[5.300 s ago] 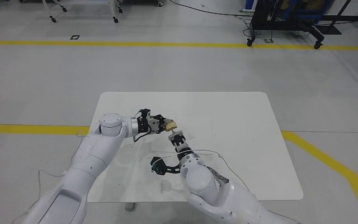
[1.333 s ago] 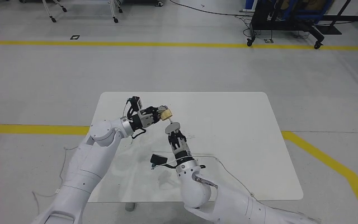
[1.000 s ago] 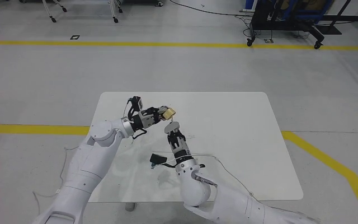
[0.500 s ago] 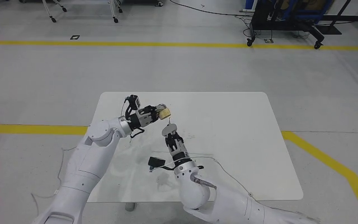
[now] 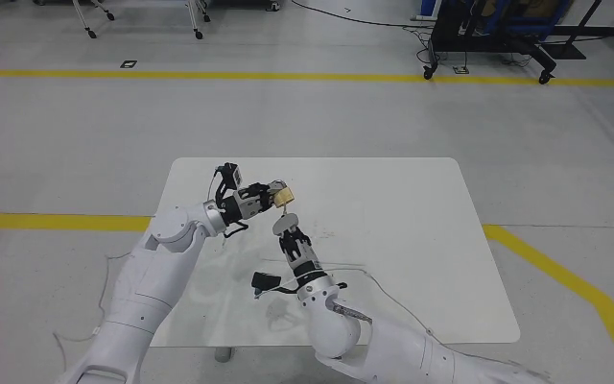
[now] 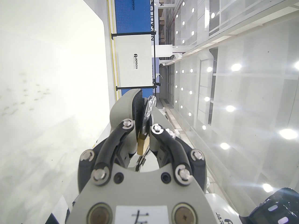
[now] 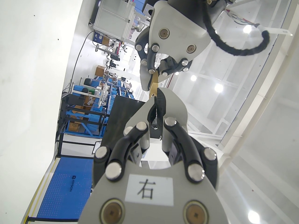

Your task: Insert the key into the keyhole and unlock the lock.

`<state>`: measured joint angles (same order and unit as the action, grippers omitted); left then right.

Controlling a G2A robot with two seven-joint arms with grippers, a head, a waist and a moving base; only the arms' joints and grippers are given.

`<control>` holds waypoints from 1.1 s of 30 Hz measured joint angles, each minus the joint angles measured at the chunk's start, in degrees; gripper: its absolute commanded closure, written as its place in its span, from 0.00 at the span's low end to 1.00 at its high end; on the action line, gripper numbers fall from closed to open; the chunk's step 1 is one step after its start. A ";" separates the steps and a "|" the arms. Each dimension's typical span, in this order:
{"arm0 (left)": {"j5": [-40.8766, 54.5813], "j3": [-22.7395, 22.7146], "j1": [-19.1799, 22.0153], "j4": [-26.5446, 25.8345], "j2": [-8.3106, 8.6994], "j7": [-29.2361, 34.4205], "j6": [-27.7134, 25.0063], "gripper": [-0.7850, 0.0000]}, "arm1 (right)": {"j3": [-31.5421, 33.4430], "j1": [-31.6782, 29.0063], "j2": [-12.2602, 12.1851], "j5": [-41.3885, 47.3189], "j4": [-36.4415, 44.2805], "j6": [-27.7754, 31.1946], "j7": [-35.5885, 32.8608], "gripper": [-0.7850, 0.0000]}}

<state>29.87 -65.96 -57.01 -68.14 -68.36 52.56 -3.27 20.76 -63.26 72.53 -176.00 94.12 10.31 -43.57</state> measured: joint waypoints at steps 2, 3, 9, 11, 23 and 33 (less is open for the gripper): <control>-0.05 -0.08 -0.04 -0.07 0.02 0.08 -0.11 1.00 | 0.22 -0.18 -0.01 0.00 -0.05 -0.18 0.17 1.00; -0.05 -0.11 -0.07 -0.10 0.02 0.08 -0.17 1.00 | 0.30 -0.26 -0.02 0.00 -0.06 -0.27 0.26 1.00; -0.30 -0.29 -0.13 -0.18 0.07 0.27 -0.34 1.00 | 1.07 -0.85 -0.06 0.00 0.08 -0.92 1.24 1.00; 0.07 -0.44 -0.11 0.05 0.09 0.46 0.38 1.00 | 1.14 -0.76 -0.08 0.00 0.25 0.44 0.21 1.00; 0.66 -0.48 0.11 0.42 0.12 1.19 2.11 1.00 | 1.24 -0.84 -0.16 0.00 0.75 0.90 0.98 1.00; -0.50 -2.97 -1.31 -1.64 1.05 2.47 4.56 1.00 | 2.90 -2.46 -3.82 0.00 6.24 0.43 12.08 1.00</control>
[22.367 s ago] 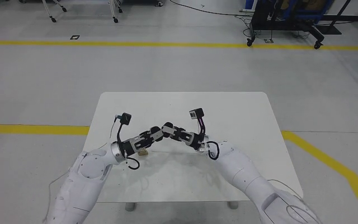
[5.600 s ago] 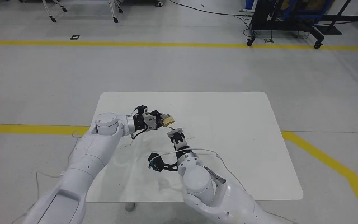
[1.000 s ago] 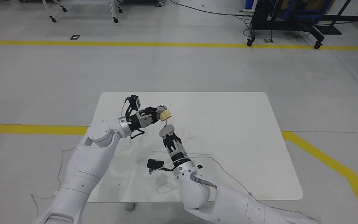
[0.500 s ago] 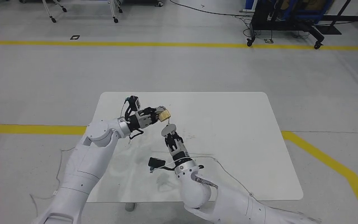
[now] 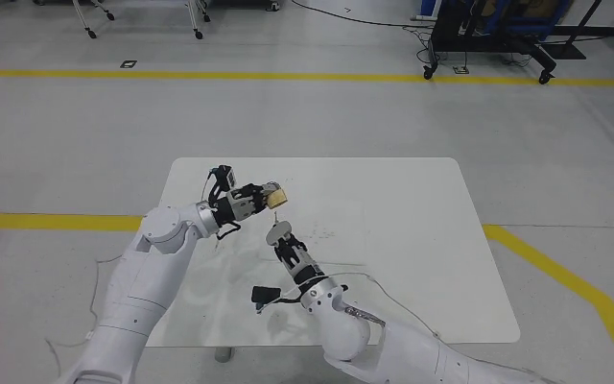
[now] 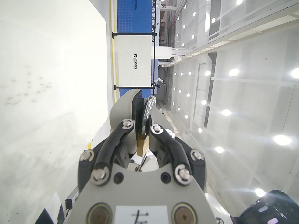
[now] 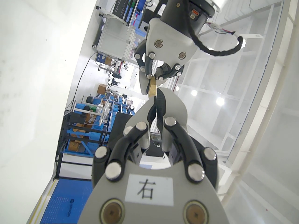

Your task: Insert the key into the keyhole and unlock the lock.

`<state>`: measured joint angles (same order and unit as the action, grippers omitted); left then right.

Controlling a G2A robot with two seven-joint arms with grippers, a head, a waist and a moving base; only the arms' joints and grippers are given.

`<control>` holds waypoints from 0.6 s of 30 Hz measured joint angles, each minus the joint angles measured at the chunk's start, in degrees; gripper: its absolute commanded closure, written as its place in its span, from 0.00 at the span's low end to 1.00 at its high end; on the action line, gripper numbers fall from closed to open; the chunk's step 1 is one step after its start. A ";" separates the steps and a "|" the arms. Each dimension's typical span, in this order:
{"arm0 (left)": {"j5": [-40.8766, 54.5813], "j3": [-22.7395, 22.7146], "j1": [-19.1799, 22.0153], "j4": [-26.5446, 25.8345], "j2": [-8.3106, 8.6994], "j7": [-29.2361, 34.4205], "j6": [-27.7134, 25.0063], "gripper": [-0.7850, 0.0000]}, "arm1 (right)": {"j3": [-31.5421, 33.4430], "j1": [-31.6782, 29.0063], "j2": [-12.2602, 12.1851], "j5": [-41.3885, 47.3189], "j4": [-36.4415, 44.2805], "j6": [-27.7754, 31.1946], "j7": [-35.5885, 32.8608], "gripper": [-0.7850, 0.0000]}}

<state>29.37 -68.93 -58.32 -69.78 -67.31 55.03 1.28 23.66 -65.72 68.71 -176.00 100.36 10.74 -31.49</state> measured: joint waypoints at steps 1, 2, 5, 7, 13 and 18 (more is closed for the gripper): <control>-0.56 -0.20 -0.12 -0.22 0.14 0.41 0.16 1.00 | 0.33 -0.33 -0.47 0.00 0.50 0.24 0.66 1.00; -0.81 -0.31 -0.24 -0.44 0.21 0.58 0.21 1.00 | 0.58 -0.58 -0.78 0.00 0.82 0.34 0.97 1.00; -1.94 -0.14 -0.63 -1.33 0.36 0.83 0.26 1.00 | 1.29 -1.30 -1.53 0.00 1.50 0.30 1.64 1.00; -2.37 0.11 -0.78 -1.80 0.38 0.84 0.26 1.00 | 1.74 -1.60 -1.84 0.00 1.66 0.32 2.21 1.00; -3.31 0.49 -0.93 -2.40 0.44 0.56 -0.10 1.00 | 3.43 -2.62 -2.03 0.00 1.71 -0.12 3.96 1.00; -3.58 0.75 -0.95 -2.62 0.46 0.45 -0.25 1.00 | 4.73 -3.25 -1.70 0.00 1.31 -0.59 5.31 1.00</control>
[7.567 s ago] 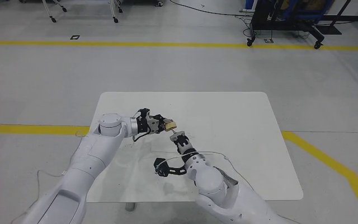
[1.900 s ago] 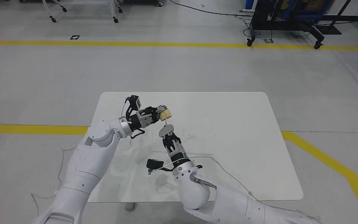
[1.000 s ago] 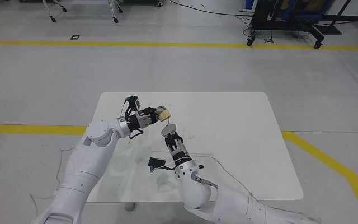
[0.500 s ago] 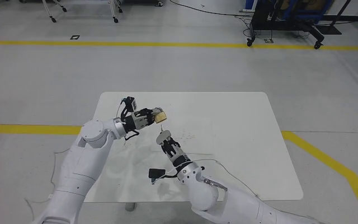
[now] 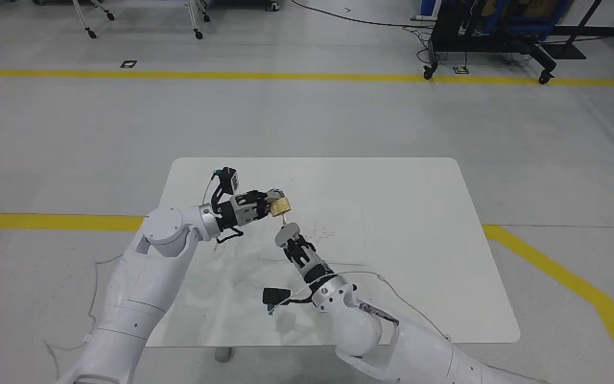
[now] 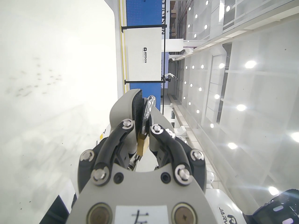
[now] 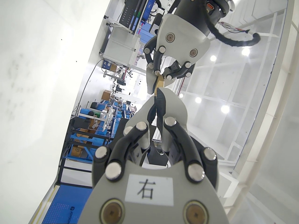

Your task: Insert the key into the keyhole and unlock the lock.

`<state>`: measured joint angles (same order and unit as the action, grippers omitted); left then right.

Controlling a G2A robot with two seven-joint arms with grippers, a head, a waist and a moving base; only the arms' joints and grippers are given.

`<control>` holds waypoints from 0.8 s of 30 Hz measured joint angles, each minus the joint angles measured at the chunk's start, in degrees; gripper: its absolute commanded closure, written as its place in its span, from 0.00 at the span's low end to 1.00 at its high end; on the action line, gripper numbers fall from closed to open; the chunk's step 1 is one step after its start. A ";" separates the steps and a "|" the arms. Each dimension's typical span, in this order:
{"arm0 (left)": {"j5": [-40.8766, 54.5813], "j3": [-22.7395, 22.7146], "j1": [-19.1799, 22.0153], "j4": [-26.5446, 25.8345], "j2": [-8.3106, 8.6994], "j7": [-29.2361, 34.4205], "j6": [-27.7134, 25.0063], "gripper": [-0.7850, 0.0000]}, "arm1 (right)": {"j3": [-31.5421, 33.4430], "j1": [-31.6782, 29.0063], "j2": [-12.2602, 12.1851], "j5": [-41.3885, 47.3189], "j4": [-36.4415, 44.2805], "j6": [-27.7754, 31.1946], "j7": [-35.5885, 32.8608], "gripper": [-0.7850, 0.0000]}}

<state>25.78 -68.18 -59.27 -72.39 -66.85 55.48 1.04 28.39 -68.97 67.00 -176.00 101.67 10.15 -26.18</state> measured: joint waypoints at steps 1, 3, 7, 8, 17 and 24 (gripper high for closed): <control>-0.28 0.10 0.03 -0.03 0.02 0.02 -0.04 1.00 | 0.28 -0.11 0.09 0.00 -0.04 -0.08 0.27 1.00; -0.93 0.29 0.11 -0.09 0.04 -0.09 -0.04 1.00 | 0.65 -0.25 0.22 0.00 -0.15 -0.13 0.60 1.00; -1.32 0.50 0.20 -0.13 0.07 -0.18 -0.13 1.00 | 1.27 -0.48 0.60 0.00 -0.59 -0.21 1.42 1.00; -1.37 0.51 0.21 -0.11 0.08 -0.19 -0.18 1.00 | 1.40 -0.51 0.70 0.00 -0.71 -0.21 1.57 1.00; -2.37 0.81 0.43 -0.12 0.21 0.05 -0.34 1.00 | 2.41 -0.87 1.32 0.00 -1.22 -0.54 4.15 1.00; -3.33 0.55 0.68 -0.06 0.47 1.27 -0.96 1.00 | 2.24 -0.63 0.91 0.00 -0.59 -0.64 7.21 1.00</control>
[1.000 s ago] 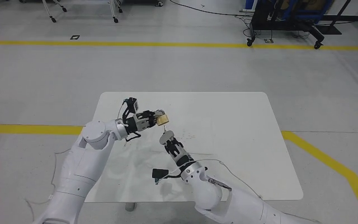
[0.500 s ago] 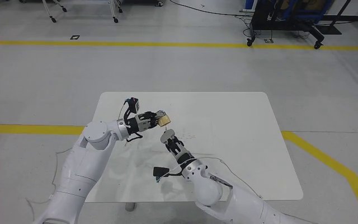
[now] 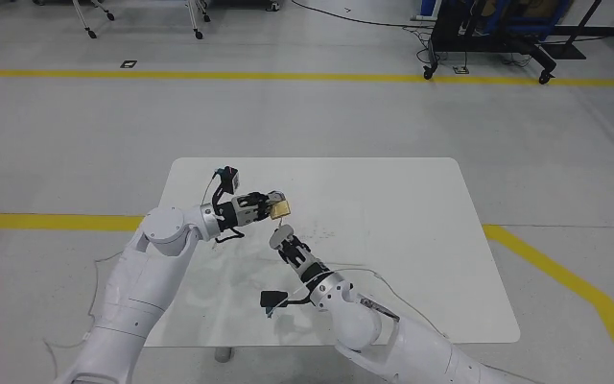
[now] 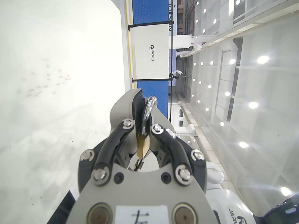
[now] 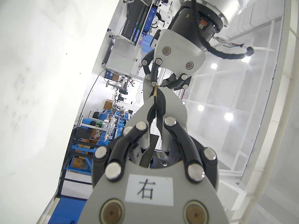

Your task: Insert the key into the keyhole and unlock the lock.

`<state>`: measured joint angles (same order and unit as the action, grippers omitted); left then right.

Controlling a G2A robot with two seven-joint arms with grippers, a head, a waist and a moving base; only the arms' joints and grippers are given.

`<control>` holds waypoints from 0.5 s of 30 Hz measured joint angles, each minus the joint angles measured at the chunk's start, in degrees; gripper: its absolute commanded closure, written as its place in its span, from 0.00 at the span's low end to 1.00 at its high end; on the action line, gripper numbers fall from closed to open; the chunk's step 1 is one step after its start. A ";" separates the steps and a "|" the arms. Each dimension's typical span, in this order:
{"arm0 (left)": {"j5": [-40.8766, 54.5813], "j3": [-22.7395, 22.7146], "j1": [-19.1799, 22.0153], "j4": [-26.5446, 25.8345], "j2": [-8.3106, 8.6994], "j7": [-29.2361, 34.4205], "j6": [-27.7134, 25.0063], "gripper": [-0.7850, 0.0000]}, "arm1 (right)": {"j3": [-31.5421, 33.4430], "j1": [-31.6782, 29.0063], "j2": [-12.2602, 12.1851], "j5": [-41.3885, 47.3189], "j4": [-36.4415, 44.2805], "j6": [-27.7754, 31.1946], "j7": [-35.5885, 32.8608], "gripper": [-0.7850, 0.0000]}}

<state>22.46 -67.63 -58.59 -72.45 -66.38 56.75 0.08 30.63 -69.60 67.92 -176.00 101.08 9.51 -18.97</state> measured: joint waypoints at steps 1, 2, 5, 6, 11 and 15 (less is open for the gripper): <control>-0.45 -0.10 0.08 -0.02 0.11 0.55 -0.16 1.00 | 0.04 -0.03 -0.18 0.00 0.21 -0.18 0.49 1.00; -0.84 -0.23 0.14 -0.04 0.20 0.93 -0.31 1.00 | 0.07 -0.06 -0.34 0.00 0.40 -0.34 0.88 1.00; -1.54 -0.94 0.25 -0.13 0.56 2.83 -1.05 1.00 | 0.24 -0.16 -1.07 0.00 1.07 -0.95 2.37 1.00; -1.66 -1.18 0.25 -0.16 0.67 3.40 -1.38 1.00 | 0.26 -0.12 -1.34 0.00 1.28 -1.24 3.10 1.00; -2.04 -1.61 0.32 -0.20 1.10 6.87 -2.20 1.00 | 1.12 -0.50 -3.09 0.00 2.12 -3.94 7.28 1.00; -2.69 -1.46 0.38 -0.34 1.30 7.91 -2.65 1.00 | 2.31 -1.35 -4.27 0.00 2.77 -4.96 9.42 1.00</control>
<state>19.76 -69.09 -58.21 -72.79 -65.08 64.66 -2.57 32.94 -70.95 63.64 -176.00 103.86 4.55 -9.56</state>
